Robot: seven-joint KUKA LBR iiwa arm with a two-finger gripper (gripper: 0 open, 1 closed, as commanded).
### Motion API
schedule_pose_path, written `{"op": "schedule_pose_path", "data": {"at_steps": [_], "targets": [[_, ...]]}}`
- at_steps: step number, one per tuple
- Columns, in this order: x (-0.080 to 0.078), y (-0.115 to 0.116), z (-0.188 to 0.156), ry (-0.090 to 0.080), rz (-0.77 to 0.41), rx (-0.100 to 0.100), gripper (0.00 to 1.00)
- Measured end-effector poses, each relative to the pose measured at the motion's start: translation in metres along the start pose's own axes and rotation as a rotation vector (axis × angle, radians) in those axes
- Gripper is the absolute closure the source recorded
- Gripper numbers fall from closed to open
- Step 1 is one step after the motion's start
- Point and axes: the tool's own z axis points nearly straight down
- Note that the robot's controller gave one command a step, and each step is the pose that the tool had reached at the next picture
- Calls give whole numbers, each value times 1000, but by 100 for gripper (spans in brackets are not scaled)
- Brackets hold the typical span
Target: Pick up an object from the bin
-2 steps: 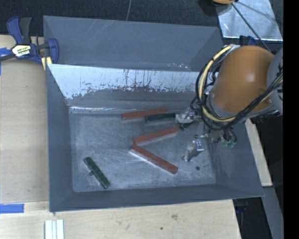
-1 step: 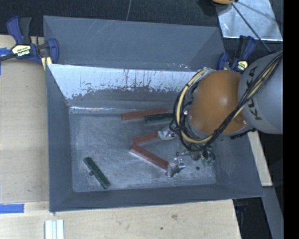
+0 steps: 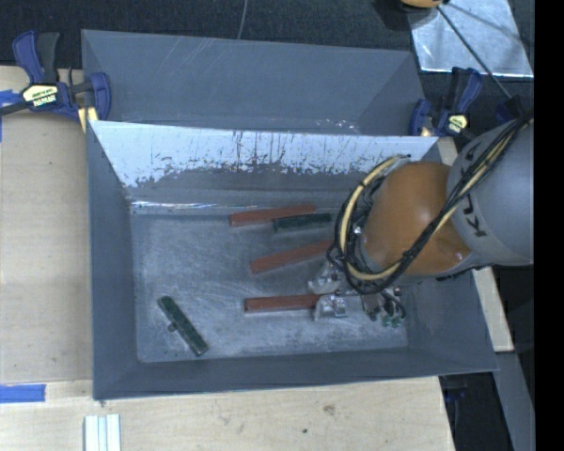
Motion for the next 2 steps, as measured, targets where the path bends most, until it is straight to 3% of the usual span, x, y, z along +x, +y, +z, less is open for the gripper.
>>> {"op": "schedule_pose_path", "data": {"at_steps": [1, 2], "targets": [[0, 0, 0, 0, 0, 0, 100], [-8, -9, -171, 16, -78, 0, 100]]}}
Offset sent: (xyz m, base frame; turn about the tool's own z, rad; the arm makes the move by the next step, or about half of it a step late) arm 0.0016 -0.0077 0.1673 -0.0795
